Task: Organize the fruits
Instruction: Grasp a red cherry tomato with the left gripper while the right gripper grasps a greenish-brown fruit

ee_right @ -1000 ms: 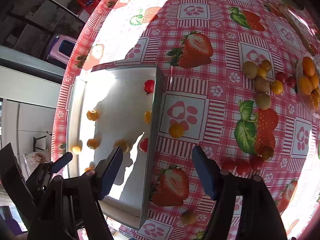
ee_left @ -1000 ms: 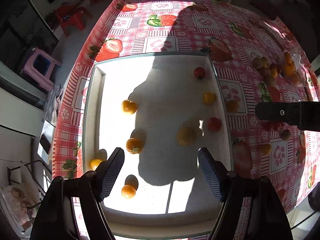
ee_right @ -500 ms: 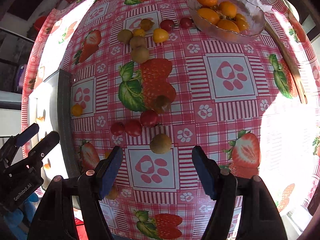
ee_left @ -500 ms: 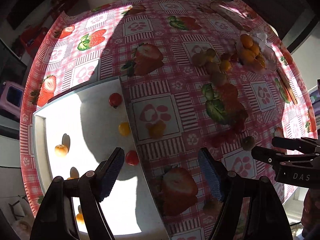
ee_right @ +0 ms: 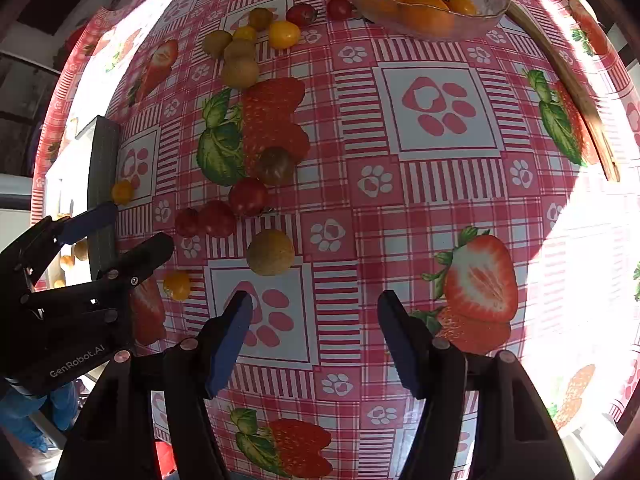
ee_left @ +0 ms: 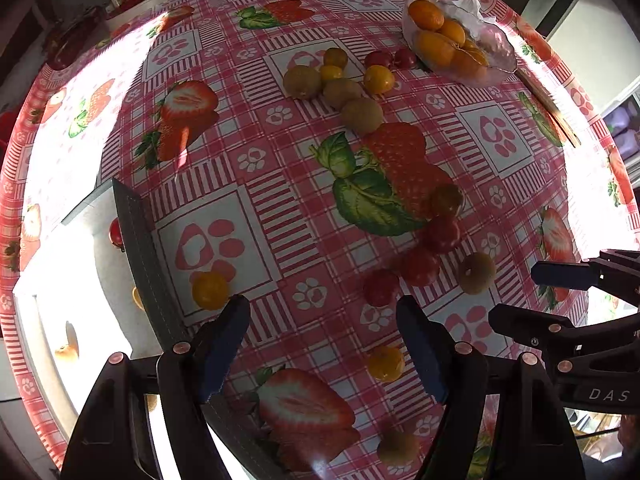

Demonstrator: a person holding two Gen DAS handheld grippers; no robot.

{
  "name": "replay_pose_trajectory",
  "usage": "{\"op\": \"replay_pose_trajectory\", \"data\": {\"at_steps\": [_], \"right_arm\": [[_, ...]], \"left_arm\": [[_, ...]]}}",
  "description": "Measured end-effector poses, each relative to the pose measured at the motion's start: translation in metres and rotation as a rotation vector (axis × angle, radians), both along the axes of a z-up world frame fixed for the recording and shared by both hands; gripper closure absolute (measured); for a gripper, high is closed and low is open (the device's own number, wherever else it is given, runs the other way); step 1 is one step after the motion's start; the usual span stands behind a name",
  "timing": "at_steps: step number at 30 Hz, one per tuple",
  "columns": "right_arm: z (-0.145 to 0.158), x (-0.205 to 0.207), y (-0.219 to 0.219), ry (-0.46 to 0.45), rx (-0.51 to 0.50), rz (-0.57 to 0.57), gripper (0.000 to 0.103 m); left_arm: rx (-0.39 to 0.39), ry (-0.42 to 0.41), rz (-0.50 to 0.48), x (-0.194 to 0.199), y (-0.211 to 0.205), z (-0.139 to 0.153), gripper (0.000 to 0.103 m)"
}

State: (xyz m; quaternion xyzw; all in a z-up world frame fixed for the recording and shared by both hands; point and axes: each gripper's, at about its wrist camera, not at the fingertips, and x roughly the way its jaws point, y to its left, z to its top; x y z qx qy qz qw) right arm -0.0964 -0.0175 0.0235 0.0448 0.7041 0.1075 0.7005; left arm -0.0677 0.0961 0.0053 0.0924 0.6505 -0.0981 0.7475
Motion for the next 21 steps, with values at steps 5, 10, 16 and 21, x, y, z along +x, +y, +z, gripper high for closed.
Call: {"op": "replay_pose_trajectory", "data": {"at_steps": [5,10,16,21], "right_arm": [[-0.002,-0.003,-0.006,0.001,0.019,-0.009,0.037],[-0.003,-0.003,-0.003,-0.023,0.027,0.013,0.037],[-0.002,0.014,0.015,-0.061,0.038,0.047,0.041],[0.001,0.021,0.026,-0.084,0.024,0.1,0.073]], "left_arm": [[0.015,0.007,-0.041,0.005,-0.016,-0.011,0.041],[0.014,-0.016,-0.033,0.009,-0.024,-0.013,0.051],[-0.014,-0.019,-0.005,0.017,-0.021,-0.01,0.066],[-0.019,-0.014,0.001,0.02,-0.009,-0.009,0.066]]}}
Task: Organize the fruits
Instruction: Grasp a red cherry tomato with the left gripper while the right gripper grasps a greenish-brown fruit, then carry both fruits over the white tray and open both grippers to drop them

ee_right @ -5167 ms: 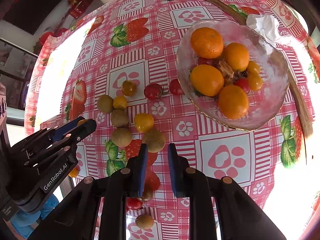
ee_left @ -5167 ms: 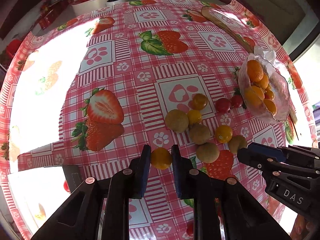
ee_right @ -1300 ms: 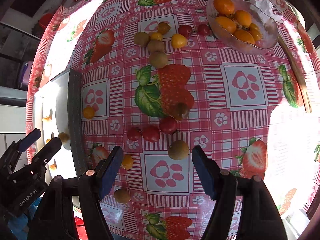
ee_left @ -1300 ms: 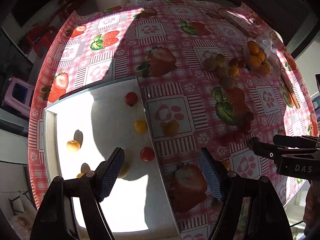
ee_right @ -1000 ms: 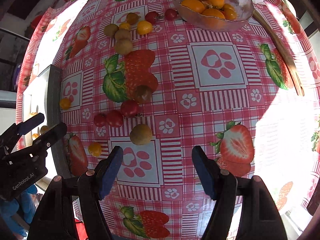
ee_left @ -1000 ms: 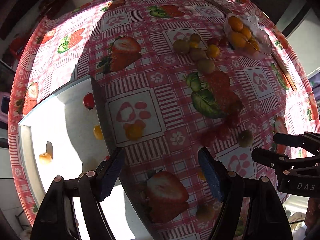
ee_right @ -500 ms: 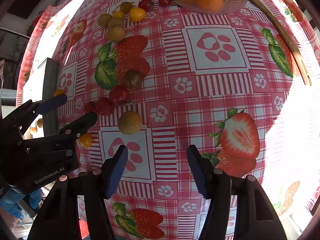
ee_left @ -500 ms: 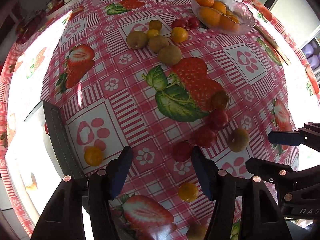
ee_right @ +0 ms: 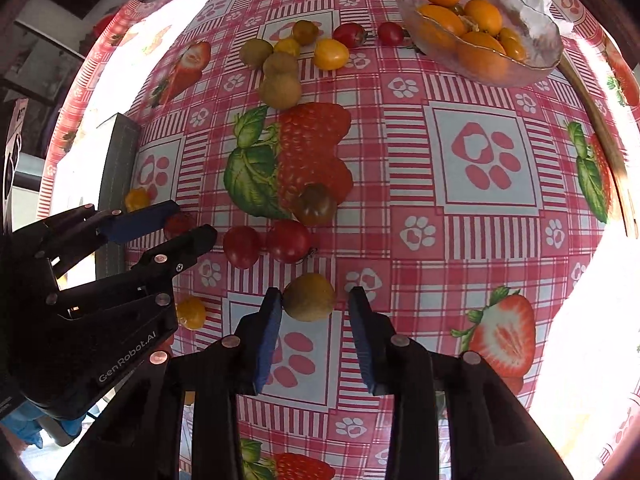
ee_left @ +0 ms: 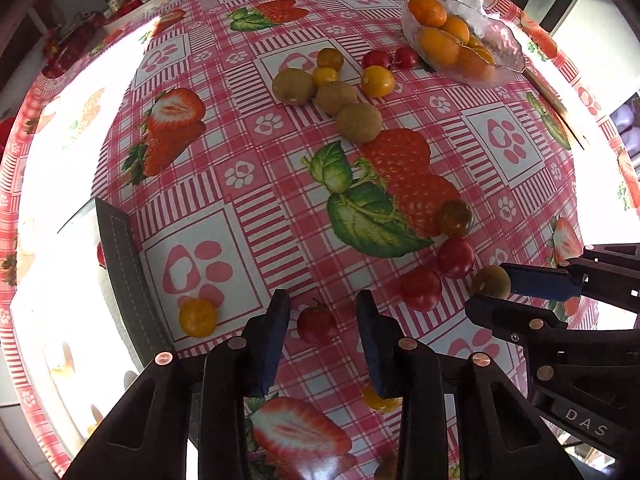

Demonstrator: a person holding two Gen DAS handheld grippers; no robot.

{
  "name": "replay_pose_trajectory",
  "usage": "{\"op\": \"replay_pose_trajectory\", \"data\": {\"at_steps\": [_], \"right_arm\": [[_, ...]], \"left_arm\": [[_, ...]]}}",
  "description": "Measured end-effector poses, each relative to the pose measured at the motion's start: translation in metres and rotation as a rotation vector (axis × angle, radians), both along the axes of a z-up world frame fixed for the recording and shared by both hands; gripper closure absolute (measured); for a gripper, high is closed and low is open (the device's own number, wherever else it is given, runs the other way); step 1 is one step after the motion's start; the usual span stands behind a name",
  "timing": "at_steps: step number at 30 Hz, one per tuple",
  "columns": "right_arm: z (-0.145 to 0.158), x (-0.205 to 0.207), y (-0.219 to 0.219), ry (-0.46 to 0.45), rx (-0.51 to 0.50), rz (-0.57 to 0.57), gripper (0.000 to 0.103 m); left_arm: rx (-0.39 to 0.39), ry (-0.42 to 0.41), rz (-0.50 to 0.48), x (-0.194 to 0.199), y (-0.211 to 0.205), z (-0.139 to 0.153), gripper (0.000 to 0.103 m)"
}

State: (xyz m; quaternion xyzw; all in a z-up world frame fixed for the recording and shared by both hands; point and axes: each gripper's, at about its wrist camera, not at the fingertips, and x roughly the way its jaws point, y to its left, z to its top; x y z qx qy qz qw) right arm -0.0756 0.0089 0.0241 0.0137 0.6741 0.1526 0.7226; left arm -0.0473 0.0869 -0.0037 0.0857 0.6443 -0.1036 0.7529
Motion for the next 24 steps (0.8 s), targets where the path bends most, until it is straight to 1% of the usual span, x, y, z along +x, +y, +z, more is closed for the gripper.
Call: {"op": "replay_pose_trajectory", "data": {"at_steps": [1,2,3,5,9,16,19,22,24], "right_arm": [[0.0,0.0,-0.001,0.007,0.01,-0.003,0.073],[-0.001,0.001,-0.001,0.018,0.024,-0.014,0.073],[-0.001,0.0,-0.004,0.026,0.034,-0.029,0.073],[-0.001,-0.002,-0.009,0.038,0.048,-0.054,0.073],[0.003,-0.007,-0.018,0.057,0.061,-0.083,0.073],[0.009,-0.01,-0.024,0.067,0.077,-0.114,0.073],[0.013,-0.01,-0.025,0.065,0.076,-0.113,0.073],[0.016,-0.01,-0.023,0.06,0.078,-0.109,0.073],[0.02,-0.011,-0.025,0.058,0.078,-0.101,0.073]], "left_arm": [[-0.006,0.002,0.006,0.001,0.001,0.0,0.067],[-0.014,0.003,0.014,0.002,0.002,0.0,0.077],[-0.028,0.009,0.023,0.003,0.005,0.001,0.081],[-0.061,0.025,0.05,0.002,0.016,0.003,0.081],[-0.098,0.045,0.094,0.003,0.028,0.004,0.081],[-0.119,0.047,0.109,-0.012,0.041,0.013,0.081],[-0.132,0.043,0.119,-0.028,0.048,0.025,0.081],[-0.142,0.04,0.128,-0.033,0.057,0.03,0.081],[-0.131,0.044,0.131,-0.035,0.06,0.029,0.081]]}}
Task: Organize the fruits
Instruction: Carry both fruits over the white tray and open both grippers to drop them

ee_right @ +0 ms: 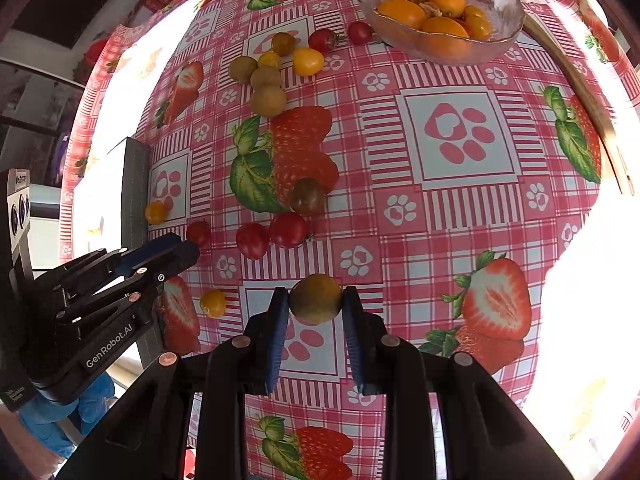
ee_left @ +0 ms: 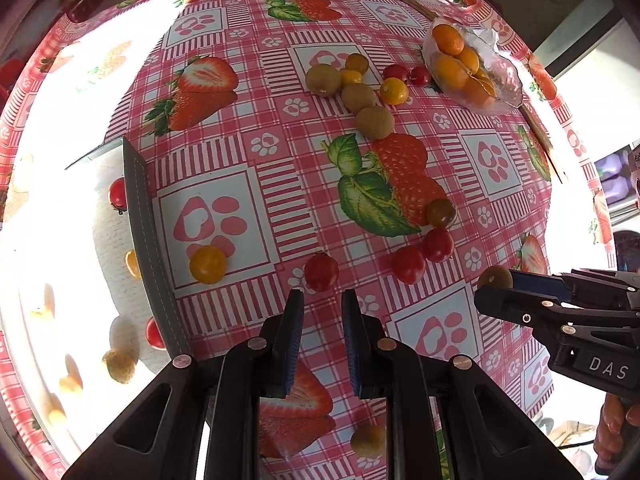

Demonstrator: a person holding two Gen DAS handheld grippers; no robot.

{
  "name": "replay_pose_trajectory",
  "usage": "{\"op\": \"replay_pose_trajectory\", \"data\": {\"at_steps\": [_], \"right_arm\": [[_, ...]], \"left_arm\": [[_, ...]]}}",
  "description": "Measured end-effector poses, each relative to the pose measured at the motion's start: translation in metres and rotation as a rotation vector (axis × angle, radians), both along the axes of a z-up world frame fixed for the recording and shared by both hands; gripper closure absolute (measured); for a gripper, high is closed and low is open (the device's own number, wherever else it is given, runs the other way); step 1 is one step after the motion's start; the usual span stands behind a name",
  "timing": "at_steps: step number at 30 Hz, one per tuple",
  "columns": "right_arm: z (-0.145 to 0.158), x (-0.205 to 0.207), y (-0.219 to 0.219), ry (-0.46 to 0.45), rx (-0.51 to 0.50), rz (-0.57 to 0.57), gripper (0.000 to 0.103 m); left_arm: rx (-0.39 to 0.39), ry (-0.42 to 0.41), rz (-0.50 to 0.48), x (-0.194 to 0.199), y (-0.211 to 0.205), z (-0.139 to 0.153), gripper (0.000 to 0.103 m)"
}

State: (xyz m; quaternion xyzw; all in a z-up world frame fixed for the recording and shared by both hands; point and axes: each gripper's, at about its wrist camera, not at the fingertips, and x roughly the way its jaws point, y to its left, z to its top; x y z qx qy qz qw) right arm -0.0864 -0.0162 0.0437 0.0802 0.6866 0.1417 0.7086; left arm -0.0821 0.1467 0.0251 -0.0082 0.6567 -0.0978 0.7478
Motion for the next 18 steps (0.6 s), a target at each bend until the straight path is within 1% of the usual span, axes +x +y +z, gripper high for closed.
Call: {"op": "replay_pose_trajectory", "data": {"at_steps": [2,5,8,11,14,18], "right_arm": [[0.0,0.0,0.001,0.002,-0.002,0.003,0.073],[0.001,0.001,0.004,0.001,-0.008,0.007,0.073],[0.003,0.001,0.005,-0.001,-0.009,0.008,0.073],[0.002,0.0,0.005,0.002,-0.01,0.007,0.073],[0.001,-0.001,0.004,0.005,-0.01,0.002,0.073],[0.001,-0.004,0.002,0.006,-0.009,-0.005,0.073]], "left_arm": [[0.016,0.006,0.007,-0.001,0.003,-0.003,0.081],[0.009,-0.009,0.027,0.0,0.011,-0.003,0.081],[0.007,-0.016,0.023,0.0,0.015,-0.002,0.081],[0.031,-0.012,0.011,0.0,0.015,-0.005,0.081],[0.038,-0.03,0.01,0.003,0.016,-0.005,0.081],[0.047,-0.038,0.015,0.011,0.008,-0.005,0.081]]}}
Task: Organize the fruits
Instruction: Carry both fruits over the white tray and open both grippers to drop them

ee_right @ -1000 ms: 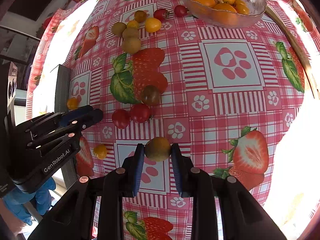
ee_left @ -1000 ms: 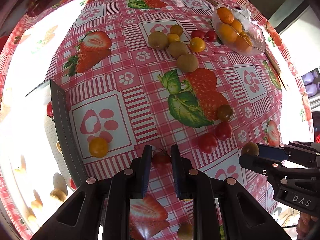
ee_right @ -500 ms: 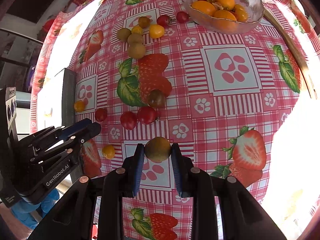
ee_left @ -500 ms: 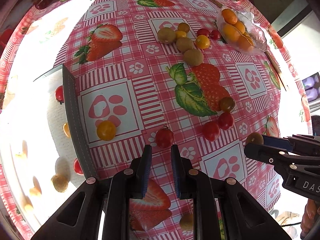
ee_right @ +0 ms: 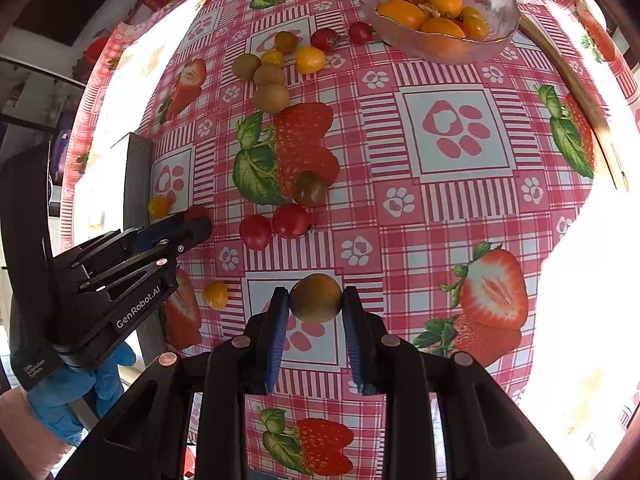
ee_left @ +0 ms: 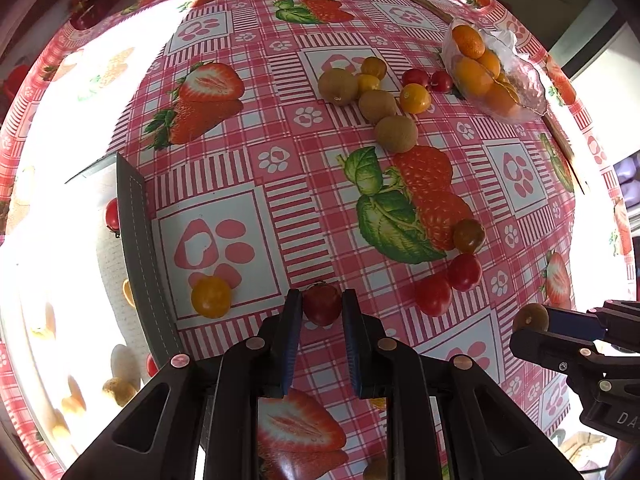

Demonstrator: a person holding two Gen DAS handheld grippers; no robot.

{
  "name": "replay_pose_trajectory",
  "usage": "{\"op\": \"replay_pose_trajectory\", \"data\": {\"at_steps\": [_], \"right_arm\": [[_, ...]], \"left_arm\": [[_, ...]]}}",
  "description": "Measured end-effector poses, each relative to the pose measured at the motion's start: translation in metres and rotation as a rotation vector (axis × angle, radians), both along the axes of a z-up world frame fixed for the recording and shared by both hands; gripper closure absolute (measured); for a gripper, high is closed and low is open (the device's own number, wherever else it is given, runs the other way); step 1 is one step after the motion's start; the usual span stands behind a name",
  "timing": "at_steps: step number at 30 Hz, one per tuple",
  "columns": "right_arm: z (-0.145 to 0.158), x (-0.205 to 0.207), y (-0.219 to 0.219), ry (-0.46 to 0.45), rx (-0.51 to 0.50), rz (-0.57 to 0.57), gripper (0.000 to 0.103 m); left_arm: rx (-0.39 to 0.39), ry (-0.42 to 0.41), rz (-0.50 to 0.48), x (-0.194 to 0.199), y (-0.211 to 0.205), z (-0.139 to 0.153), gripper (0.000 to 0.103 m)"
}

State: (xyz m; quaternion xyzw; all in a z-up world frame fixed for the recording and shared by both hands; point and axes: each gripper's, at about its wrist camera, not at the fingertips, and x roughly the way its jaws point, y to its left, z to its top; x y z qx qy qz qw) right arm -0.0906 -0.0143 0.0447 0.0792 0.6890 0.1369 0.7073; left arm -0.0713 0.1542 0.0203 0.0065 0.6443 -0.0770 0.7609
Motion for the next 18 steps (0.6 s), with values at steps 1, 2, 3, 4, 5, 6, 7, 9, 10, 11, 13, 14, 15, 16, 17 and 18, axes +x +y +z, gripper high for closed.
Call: {"op": "replay_pose_trajectory", "data": {"at_steps": [1,2,3,4,5,6,7,9,10,11,13,14,15,16,17,18], "right_arm": [[0.0,-0.001,-0.001,0.001,0.0,-0.002,0.073],[-0.001,-0.001,-0.001,0.002,0.0,-0.004,0.073],[-0.001,-0.002,-0.002,0.003,0.0,-0.006,0.073],[-0.001,-0.002,-0.003,0.003,0.0,-0.007,0.073],[0.0,-0.003,-0.004,0.003,0.0,-0.01,0.073],[0.0,-0.003,-0.005,0.002,0.0,-0.012,0.073],[0.0,-0.003,-0.005,0.001,0.001,-0.015,0.073],[0.002,-0.004,-0.007,-0.001,0.004,-0.018,0.073],[0.002,-0.004,-0.007,-0.003,0.006,-0.02,0.073],[0.004,-0.004,-0.007,-0.005,0.008,-0.02,0.073],[0.006,-0.003,-0.006,-0.011,0.011,-0.016,0.073],[0.008,-0.002,-0.006,-0.014,0.013,-0.012,0.073],[0.009,-0.002,-0.005,-0.017,0.013,-0.007,0.073],[0.011,-0.001,-0.003,-0.019,0.015,-0.001,0.073],[0.013,0.0,-0.001,-0.022,0.016,0.005,0.073],[0.014,0.0,0.002,-0.025,0.016,0.01,0.073]], "left_arm": [[0.005,-0.003,-0.002,0.0,-0.001,0.0,0.081],[0.013,-0.004,-0.008,0.001,-0.002,0.001,0.081],[0.023,-0.004,-0.014,0.001,-0.005,0.001,0.081],[0.028,-0.006,-0.02,0.001,-0.007,0.0,0.081],[0.028,-0.004,-0.022,0.0,-0.008,0.001,0.083],[0.02,0.0,-0.018,0.001,-0.009,0.001,0.083],[0.006,0.005,-0.01,0.001,-0.01,0.002,0.083],[-0.015,0.002,0.006,0.0,-0.008,0.007,0.083],[-0.024,-0.004,0.012,-0.002,-0.006,0.012,0.083],[-0.034,-0.01,0.018,-0.006,-0.002,0.017,0.083],[-0.051,-0.018,0.03,-0.009,0.002,0.026,0.083],[-0.059,-0.022,0.035,-0.011,0.004,0.03,0.083],[-0.065,-0.026,0.04,-0.013,0.008,0.034,0.083],[-0.067,-0.031,0.043,-0.017,0.01,0.038,0.083],[-0.069,-0.037,0.048,-0.02,0.012,0.042,0.083],[-0.071,-0.043,0.054,-0.022,0.014,0.046,0.083]]}}
